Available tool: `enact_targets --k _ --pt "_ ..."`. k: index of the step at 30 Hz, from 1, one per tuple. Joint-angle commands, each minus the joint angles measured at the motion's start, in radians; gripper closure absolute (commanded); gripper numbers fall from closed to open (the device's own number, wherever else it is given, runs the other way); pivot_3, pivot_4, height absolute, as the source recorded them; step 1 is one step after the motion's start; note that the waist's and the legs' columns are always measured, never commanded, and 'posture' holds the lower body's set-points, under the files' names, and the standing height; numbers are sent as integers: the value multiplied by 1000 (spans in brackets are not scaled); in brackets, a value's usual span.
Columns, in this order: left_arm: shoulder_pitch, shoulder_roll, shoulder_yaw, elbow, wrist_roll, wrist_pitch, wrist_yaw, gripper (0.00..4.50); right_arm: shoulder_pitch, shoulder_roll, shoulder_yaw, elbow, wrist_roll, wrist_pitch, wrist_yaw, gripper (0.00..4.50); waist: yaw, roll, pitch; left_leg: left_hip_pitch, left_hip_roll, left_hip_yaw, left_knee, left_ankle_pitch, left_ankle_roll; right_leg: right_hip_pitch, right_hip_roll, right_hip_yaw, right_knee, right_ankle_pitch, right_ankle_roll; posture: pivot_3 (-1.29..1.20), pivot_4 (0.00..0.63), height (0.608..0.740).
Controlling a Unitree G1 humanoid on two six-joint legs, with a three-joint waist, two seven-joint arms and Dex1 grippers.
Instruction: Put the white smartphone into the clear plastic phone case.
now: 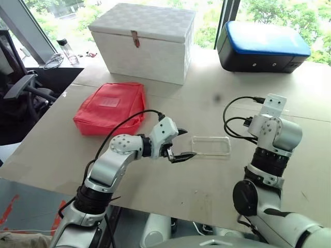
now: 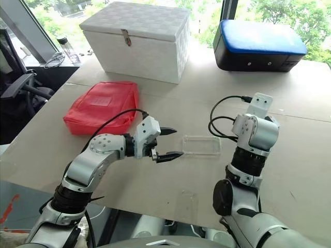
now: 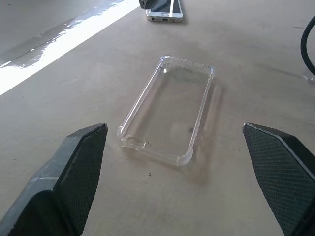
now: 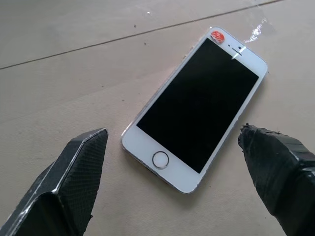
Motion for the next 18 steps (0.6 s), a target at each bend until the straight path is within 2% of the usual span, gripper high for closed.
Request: enact_targets --k 1,7,11,18 --pt "2 7 8 -22 -16 -13 5 24 -82 55 -92 32 -26 -49 -63 0 -3 0 0 0 0 0 0 0 0 0 0 0 0 0 0 0 150 740" --pt "-3 0 -4 -26 -26 -4 6 24 -207 83 -232 202 10 -173 -179 0 -27 1 1 1 0 1 -1 0 0 -1 1 1 2 0 0 0 150 740" --pt "-10 -14 -3 -33 -36 -20 0 24 -265 98 -268 296 59 -220 -218 0 -30 1 1 1 0 1 -1 0 0 -1 1 2 2 0 0 0 150 740" --pt "-10 -7 64 -80 -136 -12 -21 24 -308 77 -318 428 136 -280 -287 0 -29 2 1 1 0 2 -2 0 0 -2 1 3 2 0 -1 0 150 740"
